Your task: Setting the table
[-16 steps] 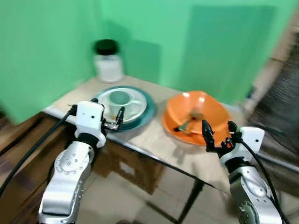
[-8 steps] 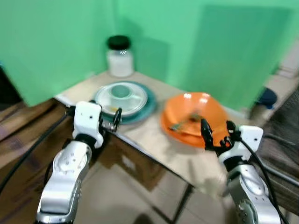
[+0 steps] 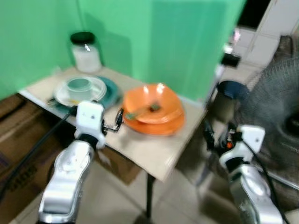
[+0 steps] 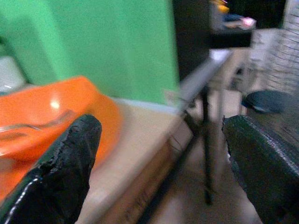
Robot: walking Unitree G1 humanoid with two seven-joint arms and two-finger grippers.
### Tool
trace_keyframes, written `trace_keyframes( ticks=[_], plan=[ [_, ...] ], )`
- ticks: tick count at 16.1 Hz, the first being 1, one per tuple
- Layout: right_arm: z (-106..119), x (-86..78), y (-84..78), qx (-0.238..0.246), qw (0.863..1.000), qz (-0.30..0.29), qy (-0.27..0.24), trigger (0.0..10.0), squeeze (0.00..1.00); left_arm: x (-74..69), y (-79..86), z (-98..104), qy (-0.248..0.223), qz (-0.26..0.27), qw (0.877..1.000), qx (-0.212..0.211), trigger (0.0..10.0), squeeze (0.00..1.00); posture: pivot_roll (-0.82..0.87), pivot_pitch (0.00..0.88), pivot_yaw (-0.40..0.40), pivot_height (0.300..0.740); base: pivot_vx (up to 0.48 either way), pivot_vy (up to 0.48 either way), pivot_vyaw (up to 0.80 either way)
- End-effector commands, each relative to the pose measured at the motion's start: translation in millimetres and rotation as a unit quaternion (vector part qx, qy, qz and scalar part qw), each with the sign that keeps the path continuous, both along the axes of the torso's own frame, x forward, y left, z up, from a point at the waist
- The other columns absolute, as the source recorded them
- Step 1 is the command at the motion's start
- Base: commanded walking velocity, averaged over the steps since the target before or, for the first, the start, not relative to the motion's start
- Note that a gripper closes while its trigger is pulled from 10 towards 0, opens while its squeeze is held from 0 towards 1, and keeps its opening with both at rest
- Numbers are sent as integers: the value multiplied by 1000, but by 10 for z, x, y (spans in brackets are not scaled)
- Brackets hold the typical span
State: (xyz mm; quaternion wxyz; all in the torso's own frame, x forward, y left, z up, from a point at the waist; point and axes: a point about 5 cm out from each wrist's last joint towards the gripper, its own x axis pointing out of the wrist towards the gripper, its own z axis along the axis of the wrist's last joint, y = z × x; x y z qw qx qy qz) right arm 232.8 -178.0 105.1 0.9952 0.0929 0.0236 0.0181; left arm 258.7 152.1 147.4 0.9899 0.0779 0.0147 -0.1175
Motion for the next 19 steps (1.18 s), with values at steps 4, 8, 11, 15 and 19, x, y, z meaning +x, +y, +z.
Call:
trace_keyframes(
  ticks=[4, 8, 11, 15, 19],
  plan=[
    [-19, 7, 1, -6, 1000, 1, 14, 10000, 0, 27, 36, -47, 16, -14, 999, 29, 10000, 0, 58, 0, -1, 740, 0, 0, 0],
    [-46, -6, -20, -6, 1000, 6, 21, 10000, 0, 76, 69, 24, 4, -10, 1000, 17, 10000, 0, 55, 0, -4, 740, 0, 0, 0],
    [-82, -14, 5, -8, 999, 14, 29, 10000, 0, 79, 55, -18, 11, -13, 1000, 23, 10000, 0, 55, 0, -9, 740, 0, 0, 0],
    [-81, -6, -13, -10, 999, 23, 29, 10000, 0, 198, 354, 35, 12, 20, 999, 34, 10000, 1000, 56, 0, -17, 740, 0, 0, 0],
    [-66, -11, -40, -15, 999, 30, 27, 10000, 0, 271, 536, -56, 44, -5, 995, 88, 10000, 1000, 51, 0, -11, 740, 0, 0, 0]
  ],
)
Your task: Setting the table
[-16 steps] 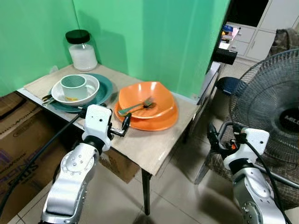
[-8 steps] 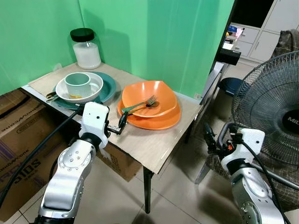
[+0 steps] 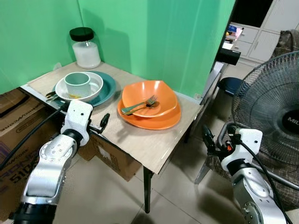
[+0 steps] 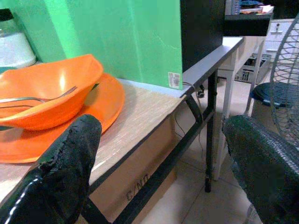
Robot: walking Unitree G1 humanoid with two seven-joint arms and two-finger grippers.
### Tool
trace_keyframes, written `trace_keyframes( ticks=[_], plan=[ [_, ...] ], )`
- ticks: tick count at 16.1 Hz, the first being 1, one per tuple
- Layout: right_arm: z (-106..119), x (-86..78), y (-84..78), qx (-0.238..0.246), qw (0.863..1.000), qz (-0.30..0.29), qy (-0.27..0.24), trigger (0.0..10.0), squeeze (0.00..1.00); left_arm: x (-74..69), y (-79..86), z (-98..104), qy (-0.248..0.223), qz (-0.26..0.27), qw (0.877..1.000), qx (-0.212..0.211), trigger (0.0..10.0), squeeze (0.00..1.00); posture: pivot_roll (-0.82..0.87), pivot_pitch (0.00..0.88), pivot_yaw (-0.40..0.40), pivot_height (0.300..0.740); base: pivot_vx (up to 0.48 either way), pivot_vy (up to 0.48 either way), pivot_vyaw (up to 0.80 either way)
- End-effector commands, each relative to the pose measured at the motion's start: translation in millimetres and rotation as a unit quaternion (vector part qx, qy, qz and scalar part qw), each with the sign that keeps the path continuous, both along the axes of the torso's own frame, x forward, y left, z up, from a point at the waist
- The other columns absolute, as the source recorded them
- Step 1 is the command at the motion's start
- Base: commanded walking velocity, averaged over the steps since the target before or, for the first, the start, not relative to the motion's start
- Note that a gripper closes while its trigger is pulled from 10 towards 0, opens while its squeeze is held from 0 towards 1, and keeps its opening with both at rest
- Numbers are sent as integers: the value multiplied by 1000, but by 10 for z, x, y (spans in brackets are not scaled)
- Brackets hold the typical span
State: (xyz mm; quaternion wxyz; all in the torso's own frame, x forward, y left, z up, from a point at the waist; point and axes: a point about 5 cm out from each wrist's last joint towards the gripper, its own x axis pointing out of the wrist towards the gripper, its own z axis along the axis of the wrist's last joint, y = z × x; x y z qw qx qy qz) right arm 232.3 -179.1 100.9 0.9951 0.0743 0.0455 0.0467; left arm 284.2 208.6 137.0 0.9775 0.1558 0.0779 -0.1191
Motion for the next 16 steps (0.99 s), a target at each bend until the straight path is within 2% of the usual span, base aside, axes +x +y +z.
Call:
trace_keyframes(
  ticks=[1, 2, 3, 5, 7, 10, 11, 12, 13, 14, 16],
  plan=[
    [-24, -11, -28, 3, 1000, -1, 8, 10000, 0, 31, -30, 50, -8, -23, 1000, 1, 10000, 1000, 50, 0, -9, 740, 0, 0, 0],
    [-26, -20, -25, 3, 1000, -1, 8, 10000, 0, 48, -37, 50, -8, -38, 999, 1, 10000, 980, 49, 0, -7, 740, 0, 0, 0],
    [-31, -27, -19, 3, 1000, 0, 8, 10000, 0, 78, -39, 47, -11, -44, 999, -2, 10000, 867, 49, 0, -9, 740, 0, 0, 0],
    [-38, -29, -7, 2, 1000, 2, 8, 10000, 0, 186, -25, 10, -11, -44, 999, 2, 10000, 455, 49, 0, -10, 740, 0, 0, 0],
    [-33, -22, -7, 1, 1000, 2, 7, 10000, 0, 272, -63, -31, -6, -57, 998, -7, 10000, 361, 47, 0, -9, 740, 0, 0, 0],
    [-23, -19, -9, -2, 1000, 3, 5, 10000, 0, 349, -219, -92, 13, -100, 993, -54, 10000, 357, 41, 0, -7, 740, 0, 0, 0],
    [-15, -22, -14, -3, 1000, 2, 3, 10000, 0, 357, -345, -113, 24, -138, 988, -71, 10000, 357, 33, 0, -5, 740, 0, 0, 0],
    [-9, -30, -21, -4, 1000, 0, 2, 10000, 0, 340, -533, -156, 43, -193, 977, -82, 10000, 361, 27, 0, -3, 740, 0, 0, 0],
    [-6, -36, -23, -5, 1000, -1, 1, 10000, 0, 319, -640, -182, 52, -222, 970, -81, 10000, 361, 25, 0, -1, 740, 0, 0, 0],
    [-4, -38, -23, -5, 1000, -2, 1, 10000, 0, 316, -669, -191, 53, -231, 968, -82, 10000, 361, 25, 0, -1, 740, 0, 0, 0],
    [-1, -44, -24, -6, 1000, -3, 0, 10000, 0, 283, -839, -201, 60, -268, 957, -92, 10000, 357, 21, 0, 2, 740, 0, 0, 0]
  ],
)
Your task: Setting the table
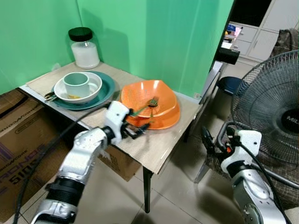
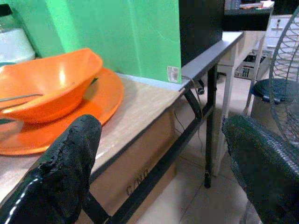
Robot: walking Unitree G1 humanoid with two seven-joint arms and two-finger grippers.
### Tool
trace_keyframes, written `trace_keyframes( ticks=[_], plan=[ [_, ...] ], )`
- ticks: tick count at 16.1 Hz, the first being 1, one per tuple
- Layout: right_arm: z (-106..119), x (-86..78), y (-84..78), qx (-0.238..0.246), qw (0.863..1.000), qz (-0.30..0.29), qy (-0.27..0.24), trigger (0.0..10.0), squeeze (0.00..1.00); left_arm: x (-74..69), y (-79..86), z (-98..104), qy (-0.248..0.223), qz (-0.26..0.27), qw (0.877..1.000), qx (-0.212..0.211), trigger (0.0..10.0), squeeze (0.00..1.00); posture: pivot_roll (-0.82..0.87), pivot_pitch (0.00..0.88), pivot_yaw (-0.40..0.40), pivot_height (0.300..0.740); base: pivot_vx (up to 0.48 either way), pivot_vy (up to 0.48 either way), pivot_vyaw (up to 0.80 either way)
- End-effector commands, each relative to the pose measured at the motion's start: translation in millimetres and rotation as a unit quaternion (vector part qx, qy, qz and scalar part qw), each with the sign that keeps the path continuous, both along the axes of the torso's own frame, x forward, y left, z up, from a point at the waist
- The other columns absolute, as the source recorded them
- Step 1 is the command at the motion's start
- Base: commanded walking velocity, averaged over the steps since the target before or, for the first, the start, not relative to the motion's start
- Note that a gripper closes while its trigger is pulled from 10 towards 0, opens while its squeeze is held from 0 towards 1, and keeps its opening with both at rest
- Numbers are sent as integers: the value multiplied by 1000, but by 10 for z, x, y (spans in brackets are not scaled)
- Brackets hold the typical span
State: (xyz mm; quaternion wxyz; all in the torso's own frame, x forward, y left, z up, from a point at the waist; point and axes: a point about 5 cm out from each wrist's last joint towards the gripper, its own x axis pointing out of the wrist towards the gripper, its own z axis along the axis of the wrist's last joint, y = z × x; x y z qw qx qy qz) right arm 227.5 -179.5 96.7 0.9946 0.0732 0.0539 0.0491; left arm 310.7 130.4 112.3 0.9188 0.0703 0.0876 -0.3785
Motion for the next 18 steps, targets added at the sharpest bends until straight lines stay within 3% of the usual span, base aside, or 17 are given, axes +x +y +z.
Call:
trace_keyframes(
  ticks=[1, 4, 6, 7, 9, 11, 13, 14, 15, 18],
  plan=[
    [45, 3, -22, -5, 1000, -7, -9, 10000, 0, 11, -129, 49, -4, -27, 1000, -9, 10000, 361, 21, 0, 3, 740, 0, 0, 0],
    [61, 13, -18, -3, 1000, -8, -12, 10000, 0, 45, -222, 95, -18, -27, 999, -22, 10000, 357, 22, 0, 3, 740, 0, 0, 0],
    [63, 11, -11, -2, 1000, -8, -14, 10000, 0, 56, -271, 221, -36, -27, 998, -53, 10000, 353, 23, 0, 5, 740, 0, 0, 0],
    [63, 9, -7, -1, 1000, -8, -14, 10000, 0, 42, -295, 267, -42, -33, 996, -65, 10000, 322, 25, 0, 5, 740, 0, 0, 0],
    [60, 0, 7, 4, 1000, -8, -14, 10000, 0, -50, -349, 359, -57, -54, 994, -81, 10000, 98, 24, 0, 11, 740, 0, 0, 0],
    [60, -6, 9, 7, 1000, -8, -13, 10000, 0, -128, -316, 375, -68, -50, 994, -70, 10000, 4, 21, 0, 20, 740, 0, 0, 0],
    [109, 14, 53, 16, 1000, 13, -19, 10000, 12, -246, -173, 400, -79, -24, 996, -38, 10000, 0, 21, 0, 22, 740, 0, 0, 0],
    [180, 59, 106, 28, 998, 36, -31, 10000, 1000, -299, -51, 368, -81, -13, 997, 1, 10000, 0, 34, 0, 12, 740, 0, 0, 0],
    [244, 143, 157, 25, 998, 55, -35, 10000, 1000, -348, 75, 328, -78, -5, 996, 36, 10000, 0, 43, 0, 4, 740, 0, 0, 0],
    [400, 390, 301, 14, 994, 102, -30, 10000, 1000, -410, 278, 297, -76, 24, 995, 54, 10000, 0, 59, 0, -16, 740, 0, 0, 0]
  ],
)
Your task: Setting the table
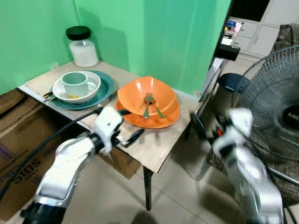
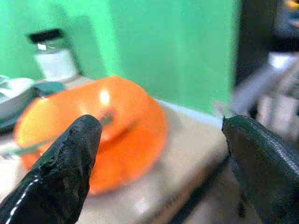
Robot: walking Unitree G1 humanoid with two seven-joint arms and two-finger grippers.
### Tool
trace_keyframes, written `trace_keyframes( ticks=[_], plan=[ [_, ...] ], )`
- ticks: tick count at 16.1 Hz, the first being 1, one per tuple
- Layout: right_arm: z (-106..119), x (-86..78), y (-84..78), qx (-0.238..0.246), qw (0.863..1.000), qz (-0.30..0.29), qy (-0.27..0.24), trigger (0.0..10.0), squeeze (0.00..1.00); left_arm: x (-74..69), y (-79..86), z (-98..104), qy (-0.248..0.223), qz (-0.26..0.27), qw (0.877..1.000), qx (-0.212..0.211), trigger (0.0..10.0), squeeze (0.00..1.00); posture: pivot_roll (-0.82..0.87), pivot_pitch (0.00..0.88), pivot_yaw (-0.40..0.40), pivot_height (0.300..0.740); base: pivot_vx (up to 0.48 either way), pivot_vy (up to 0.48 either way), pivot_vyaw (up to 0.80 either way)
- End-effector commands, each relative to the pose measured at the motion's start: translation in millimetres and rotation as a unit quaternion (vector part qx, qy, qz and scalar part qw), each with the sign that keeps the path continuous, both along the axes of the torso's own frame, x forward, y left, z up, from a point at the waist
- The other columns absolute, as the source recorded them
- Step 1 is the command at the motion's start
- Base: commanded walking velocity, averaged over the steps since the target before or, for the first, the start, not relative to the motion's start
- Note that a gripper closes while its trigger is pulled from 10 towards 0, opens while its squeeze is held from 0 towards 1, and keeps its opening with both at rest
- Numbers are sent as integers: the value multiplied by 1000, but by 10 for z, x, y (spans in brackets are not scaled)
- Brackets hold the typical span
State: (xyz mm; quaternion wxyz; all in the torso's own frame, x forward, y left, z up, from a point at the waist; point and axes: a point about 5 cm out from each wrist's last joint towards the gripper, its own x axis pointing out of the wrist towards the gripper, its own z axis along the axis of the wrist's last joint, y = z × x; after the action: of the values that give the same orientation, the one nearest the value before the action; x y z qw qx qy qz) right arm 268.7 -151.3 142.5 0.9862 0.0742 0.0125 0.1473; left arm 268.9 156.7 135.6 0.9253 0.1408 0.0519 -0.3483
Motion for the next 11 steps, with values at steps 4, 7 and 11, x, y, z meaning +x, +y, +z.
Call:
trace_keyframes(
  ticks=[4, 7, 11],
  plan=[
    [42, 125, 235, -3, 998, 63, 16, 10000, 1000, -169, 148, 30, -5, 25, 1000, -9, 10000, 4, 61, 0, -28, 740, 0, 0, 0],
    [69, 173, 395, -15, 994, 107, 30, 10000, 1000, -354, 160, -47, 14, 19, 1000, -8, 10000, 8, 65, 0, -39, 740, 0, 0, 0],
    [30, 159, 478, -3, 991, 132, 33, 10000, 1000, -416, 92, -91, 20, 20, 999, -25, 10000, 16, 69, 0, -49, 740, 0, 0, 0]
  ],
)
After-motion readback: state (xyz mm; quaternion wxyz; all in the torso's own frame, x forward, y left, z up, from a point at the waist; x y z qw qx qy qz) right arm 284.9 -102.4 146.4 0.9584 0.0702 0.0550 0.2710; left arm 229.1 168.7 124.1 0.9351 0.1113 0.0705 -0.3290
